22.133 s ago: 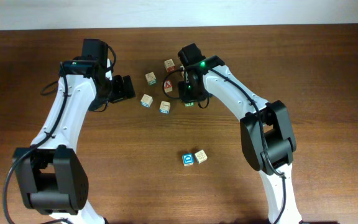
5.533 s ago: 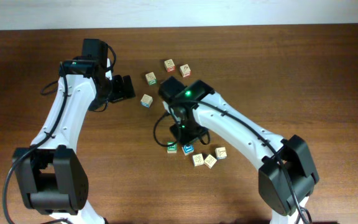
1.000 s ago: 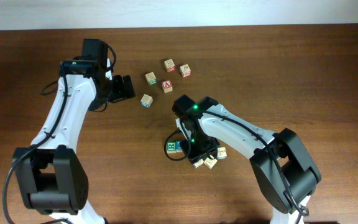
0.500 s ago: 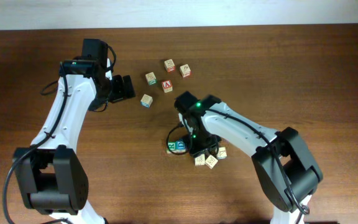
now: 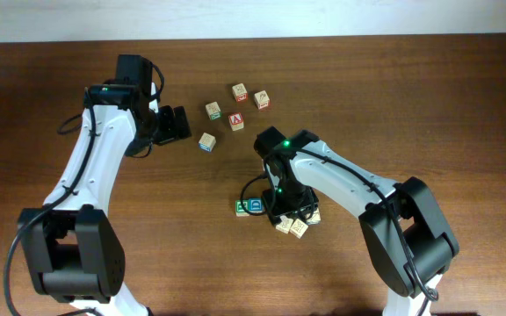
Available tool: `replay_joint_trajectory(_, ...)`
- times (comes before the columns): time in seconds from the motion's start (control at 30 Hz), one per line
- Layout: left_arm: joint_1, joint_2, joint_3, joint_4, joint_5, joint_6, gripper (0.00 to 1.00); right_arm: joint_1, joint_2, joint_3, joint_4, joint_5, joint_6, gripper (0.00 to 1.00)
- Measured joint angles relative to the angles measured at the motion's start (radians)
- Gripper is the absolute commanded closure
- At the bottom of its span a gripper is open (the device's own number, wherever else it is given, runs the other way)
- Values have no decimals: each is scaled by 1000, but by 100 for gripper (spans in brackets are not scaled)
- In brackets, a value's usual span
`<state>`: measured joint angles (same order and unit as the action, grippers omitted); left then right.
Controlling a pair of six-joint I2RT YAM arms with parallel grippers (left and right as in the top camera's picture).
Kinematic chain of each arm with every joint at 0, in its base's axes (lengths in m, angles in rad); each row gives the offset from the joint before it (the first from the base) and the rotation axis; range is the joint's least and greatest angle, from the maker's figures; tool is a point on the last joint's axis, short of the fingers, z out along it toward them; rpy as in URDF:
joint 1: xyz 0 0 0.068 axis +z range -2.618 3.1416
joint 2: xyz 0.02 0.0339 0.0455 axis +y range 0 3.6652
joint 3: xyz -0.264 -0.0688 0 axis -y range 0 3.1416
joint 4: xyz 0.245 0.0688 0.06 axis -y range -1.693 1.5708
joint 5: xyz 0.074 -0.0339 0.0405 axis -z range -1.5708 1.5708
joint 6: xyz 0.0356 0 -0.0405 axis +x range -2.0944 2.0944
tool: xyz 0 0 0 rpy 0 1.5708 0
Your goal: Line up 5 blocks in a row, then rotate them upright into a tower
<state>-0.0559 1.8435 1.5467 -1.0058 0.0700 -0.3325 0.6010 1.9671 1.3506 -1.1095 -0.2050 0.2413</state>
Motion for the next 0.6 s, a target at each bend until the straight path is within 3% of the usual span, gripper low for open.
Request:
replay_joint_trajectory(0.3,0,0,0,0,0,0,1,15,0,-10,7,-34,51,43)
replay_joint_trajectory(0.4,0,0,0,0,0,0,1,15,0,-21,6,-34,55,51)
replay_joint_trajectory(0.6,0,0,0,0,0,0,1,15,0,-21,8,-17,97,56)
